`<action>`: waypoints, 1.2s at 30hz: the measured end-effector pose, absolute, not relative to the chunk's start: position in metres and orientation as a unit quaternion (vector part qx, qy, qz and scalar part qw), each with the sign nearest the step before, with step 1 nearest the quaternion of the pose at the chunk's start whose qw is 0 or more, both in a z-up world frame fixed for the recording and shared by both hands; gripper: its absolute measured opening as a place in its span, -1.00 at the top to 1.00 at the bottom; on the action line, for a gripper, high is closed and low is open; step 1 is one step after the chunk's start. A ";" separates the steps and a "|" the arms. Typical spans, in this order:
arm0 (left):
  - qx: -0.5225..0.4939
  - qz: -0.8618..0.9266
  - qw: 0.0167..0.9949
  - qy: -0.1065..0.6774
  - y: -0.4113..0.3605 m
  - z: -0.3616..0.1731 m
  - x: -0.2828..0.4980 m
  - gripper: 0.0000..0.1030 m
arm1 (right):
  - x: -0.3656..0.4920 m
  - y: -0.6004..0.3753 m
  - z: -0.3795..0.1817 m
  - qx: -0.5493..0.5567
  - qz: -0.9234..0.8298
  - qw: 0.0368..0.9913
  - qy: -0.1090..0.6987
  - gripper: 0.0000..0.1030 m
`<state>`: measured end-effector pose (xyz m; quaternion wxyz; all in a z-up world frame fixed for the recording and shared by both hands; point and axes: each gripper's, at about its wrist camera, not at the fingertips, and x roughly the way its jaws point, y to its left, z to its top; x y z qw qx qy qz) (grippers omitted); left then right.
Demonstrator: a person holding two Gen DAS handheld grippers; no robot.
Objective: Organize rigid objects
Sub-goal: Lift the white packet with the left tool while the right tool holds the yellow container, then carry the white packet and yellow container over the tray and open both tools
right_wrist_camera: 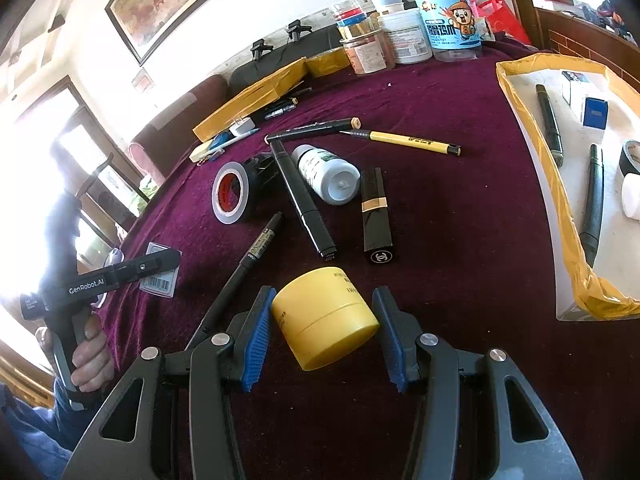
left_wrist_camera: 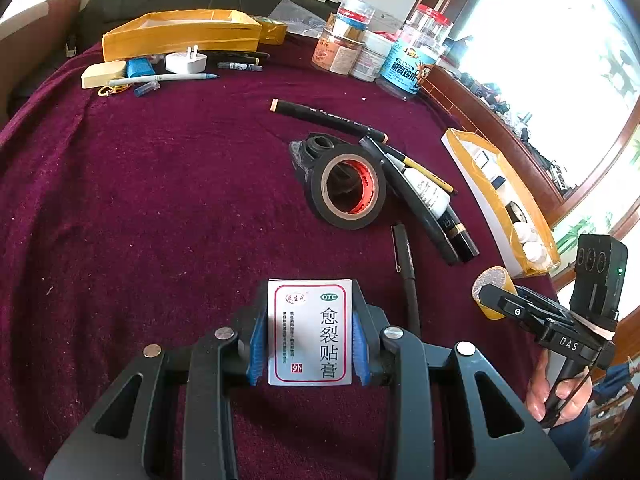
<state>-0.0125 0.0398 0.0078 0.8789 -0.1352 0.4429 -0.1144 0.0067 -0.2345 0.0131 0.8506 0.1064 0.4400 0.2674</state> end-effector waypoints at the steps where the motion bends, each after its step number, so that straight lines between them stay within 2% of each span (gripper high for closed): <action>1: -0.134 -0.113 0.880 0.442 0.040 0.008 -0.013 0.39 | 0.006 -0.235 0.013 0.107 0.267 0.851 0.439 0.14; 14: -0.105 -0.100 0.894 0.424 0.033 0.014 -0.019 0.38 | 0.001 -0.238 0.018 0.110 0.263 0.860 0.423 0.14; 36: -0.113 -0.098 0.896 0.418 0.036 0.015 -0.019 0.38 | 0.001 -0.239 0.018 0.111 0.258 0.864 0.419 0.14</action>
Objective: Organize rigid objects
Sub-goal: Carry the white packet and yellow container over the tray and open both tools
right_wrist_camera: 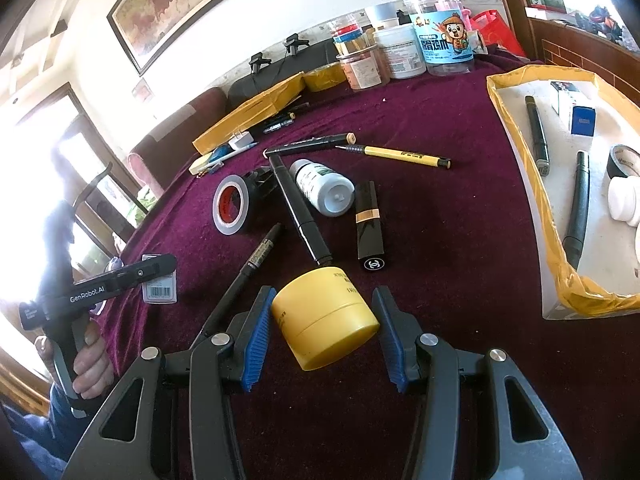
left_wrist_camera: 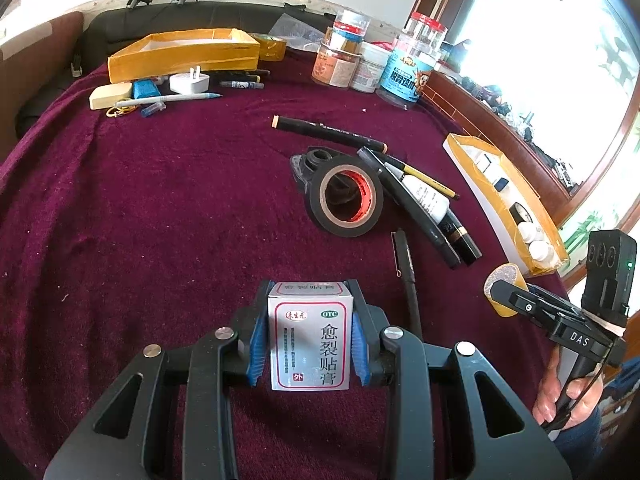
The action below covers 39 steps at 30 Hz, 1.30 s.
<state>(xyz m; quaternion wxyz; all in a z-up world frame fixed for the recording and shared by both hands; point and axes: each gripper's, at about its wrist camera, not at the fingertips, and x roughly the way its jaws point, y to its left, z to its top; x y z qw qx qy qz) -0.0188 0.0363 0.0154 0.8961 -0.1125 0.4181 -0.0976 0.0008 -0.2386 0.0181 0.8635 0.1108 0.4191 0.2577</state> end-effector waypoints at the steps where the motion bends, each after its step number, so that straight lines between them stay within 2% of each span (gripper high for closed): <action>1: -0.115 -0.095 0.897 0.417 0.037 0.016 -0.019 0.38 | 0.001 -0.239 0.018 0.110 0.257 0.864 0.419 0.14; 9: -0.144 -0.110 0.881 0.437 0.036 0.019 -0.028 0.38 | -0.004 -0.242 0.022 0.110 0.239 0.871 0.415 0.14; 18: -0.110 -0.146 0.892 0.414 -0.011 0.067 -0.034 0.38 | -0.025 -0.270 0.061 0.116 0.237 0.889 0.375 0.14; 24: -0.071 -0.216 0.885 0.406 -0.084 0.101 -0.023 0.39 | -0.029 -0.330 0.094 0.127 0.182 0.912 0.345 0.14; 29: -0.041 -0.260 0.873 0.411 -0.151 0.116 0.001 0.39 | -0.006 -0.380 0.109 0.139 0.127 0.915 0.358 0.14; 39: -0.007 -0.285 0.832 0.476 -0.272 0.090 0.089 0.39 | 0.109 -0.437 0.110 0.161 0.054 0.892 0.418 0.14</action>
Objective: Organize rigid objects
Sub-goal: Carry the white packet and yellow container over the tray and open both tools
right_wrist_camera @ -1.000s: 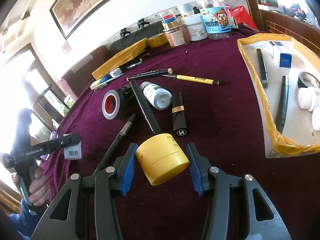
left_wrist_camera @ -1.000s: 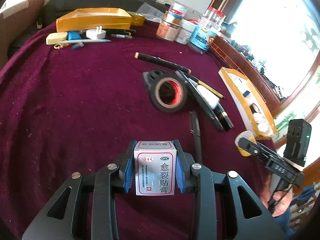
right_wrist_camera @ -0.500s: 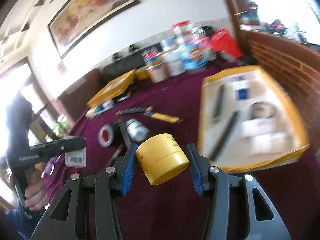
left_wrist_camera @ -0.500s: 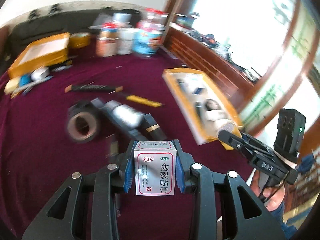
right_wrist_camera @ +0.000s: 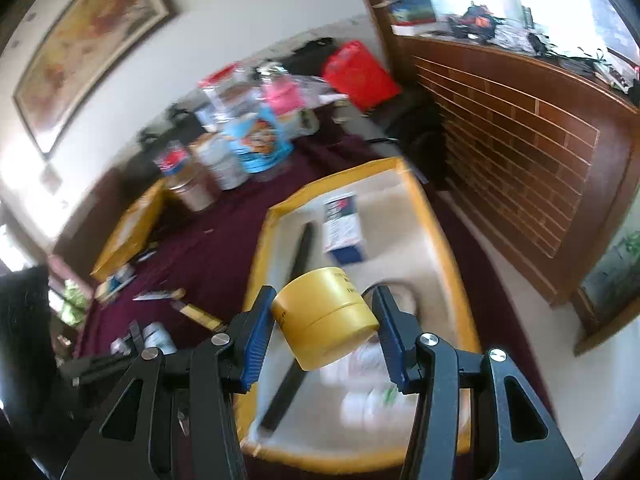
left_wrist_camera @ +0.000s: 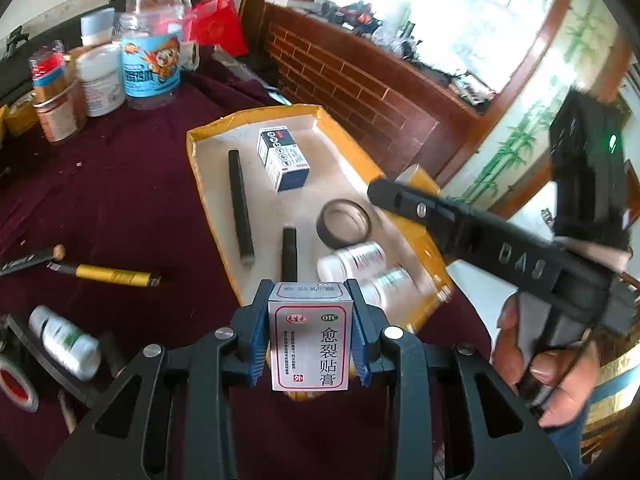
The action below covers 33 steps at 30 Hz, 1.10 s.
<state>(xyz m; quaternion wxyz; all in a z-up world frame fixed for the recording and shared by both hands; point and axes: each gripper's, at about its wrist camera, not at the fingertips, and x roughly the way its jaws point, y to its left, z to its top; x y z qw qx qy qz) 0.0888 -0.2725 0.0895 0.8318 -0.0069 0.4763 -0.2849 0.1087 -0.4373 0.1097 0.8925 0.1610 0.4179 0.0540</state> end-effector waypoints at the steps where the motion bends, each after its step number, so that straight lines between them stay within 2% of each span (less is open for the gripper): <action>1: -0.009 -0.280 0.829 0.483 -0.278 0.085 0.098 0.39 | 0.117 -0.440 0.106 0.159 0.050 0.890 0.424 0.14; 8: -0.035 -0.266 0.817 0.510 -0.298 0.058 0.146 0.39 | 0.171 -0.454 0.070 0.153 0.014 0.863 0.482 0.14; 22: -0.016 -0.240 0.827 0.509 -0.322 0.041 0.176 0.37 | 0.197 -0.465 0.053 0.166 0.007 0.858 0.485 0.13; 23: -0.017 -0.242 0.827 0.508 -0.322 0.042 0.176 0.30 | 0.195 -0.466 0.055 0.167 0.004 0.860 0.482 0.13; 26: -0.017 -0.254 0.828 0.499 -0.322 0.046 0.173 -0.15 | 0.191 -0.467 0.060 0.168 0.004 0.866 0.470 0.10; 33: -0.025 -0.261 0.838 0.479 -0.309 0.066 0.154 -0.18 | 0.154 -0.470 0.084 0.183 -0.009 0.887 0.423 0.10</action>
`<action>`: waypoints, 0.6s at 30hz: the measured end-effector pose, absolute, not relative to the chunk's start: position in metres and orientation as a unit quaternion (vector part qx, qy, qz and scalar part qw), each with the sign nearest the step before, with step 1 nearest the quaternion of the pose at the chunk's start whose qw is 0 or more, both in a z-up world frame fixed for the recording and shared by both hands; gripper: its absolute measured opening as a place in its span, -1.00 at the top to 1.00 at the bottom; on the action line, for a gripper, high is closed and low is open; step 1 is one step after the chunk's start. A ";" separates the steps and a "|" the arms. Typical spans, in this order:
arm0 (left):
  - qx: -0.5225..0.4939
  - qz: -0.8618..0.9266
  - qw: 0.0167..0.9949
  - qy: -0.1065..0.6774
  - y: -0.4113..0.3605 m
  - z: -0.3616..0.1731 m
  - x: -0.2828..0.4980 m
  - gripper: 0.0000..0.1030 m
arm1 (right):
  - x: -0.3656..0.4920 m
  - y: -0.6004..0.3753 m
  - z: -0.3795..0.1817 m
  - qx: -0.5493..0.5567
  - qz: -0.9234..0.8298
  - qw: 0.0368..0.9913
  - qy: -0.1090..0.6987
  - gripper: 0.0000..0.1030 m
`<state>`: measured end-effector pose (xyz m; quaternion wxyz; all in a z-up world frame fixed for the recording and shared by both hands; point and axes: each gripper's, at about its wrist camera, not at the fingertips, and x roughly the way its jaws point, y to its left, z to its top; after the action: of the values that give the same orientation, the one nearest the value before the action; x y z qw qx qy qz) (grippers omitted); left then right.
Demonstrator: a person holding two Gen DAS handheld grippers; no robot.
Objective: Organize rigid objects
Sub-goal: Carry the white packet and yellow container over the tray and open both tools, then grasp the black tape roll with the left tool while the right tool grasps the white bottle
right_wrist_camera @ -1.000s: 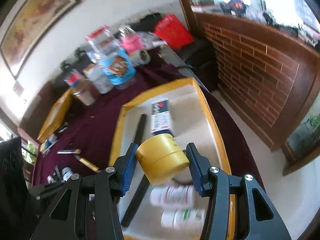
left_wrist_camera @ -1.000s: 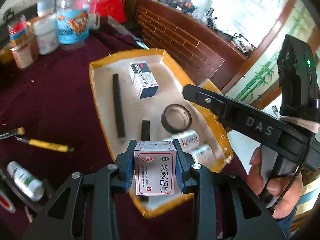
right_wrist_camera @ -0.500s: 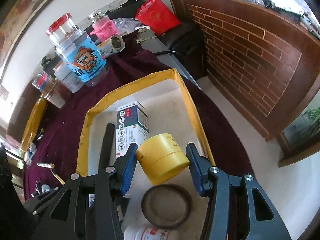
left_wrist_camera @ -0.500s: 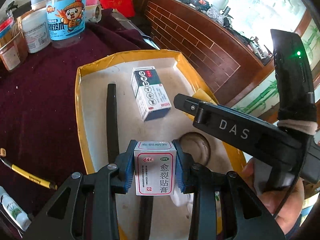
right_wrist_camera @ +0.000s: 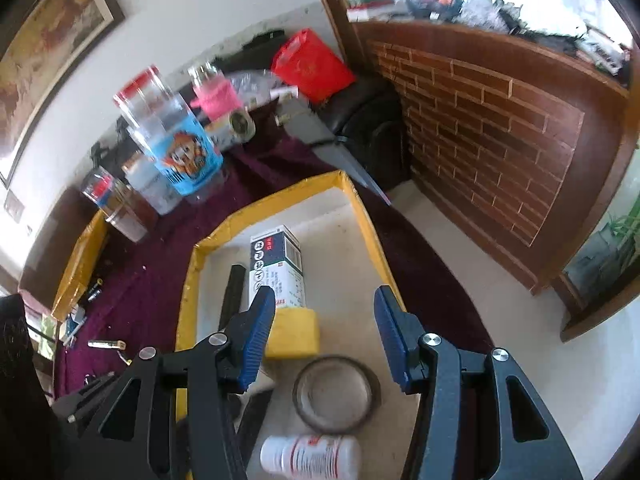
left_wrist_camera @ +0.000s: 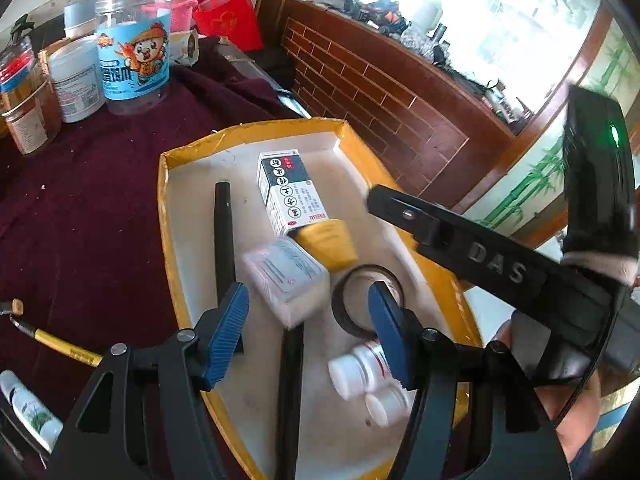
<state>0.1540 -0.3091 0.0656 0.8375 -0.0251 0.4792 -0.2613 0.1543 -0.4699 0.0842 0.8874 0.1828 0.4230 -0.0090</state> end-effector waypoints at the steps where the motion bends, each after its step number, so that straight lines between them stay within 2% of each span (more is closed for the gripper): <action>1: -0.025 -0.262 0.841 0.473 -0.304 0.071 0.149 -0.18 | 0.146 -0.469 0.089 0.187 -0.006 0.891 0.414 0.10; 4: -0.030 -0.260 0.845 0.467 -0.289 0.080 0.139 -0.18 | 0.127 -0.462 0.102 0.203 0.003 0.896 0.394 0.10; 12: -0.046 -0.240 0.856 0.456 -0.227 0.100 0.103 -0.18 | 0.088 -0.416 0.136 0.206 0.037 0.918 0.336 -0.08; 14: -0.041 -0.226 0.861 0.453 -0.204 0.102 0.089 -0.18 | 0.083 -0.401 0.136 0.213 0.050 0.919 0.329 -0.20; 18: -0.030 -0.180 0.880 0.439 -0.143 0.100 0.057 -0.21 | 0.075 -0.361 0.125 0.208 0.087 0.915 0.334 -0.20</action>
<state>0.0571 -0.1434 0.0999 0.8797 -0.0303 0.4392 -0.1797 0.0750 -0.3612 0.1246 0.9152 0.2078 0.3341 0.0869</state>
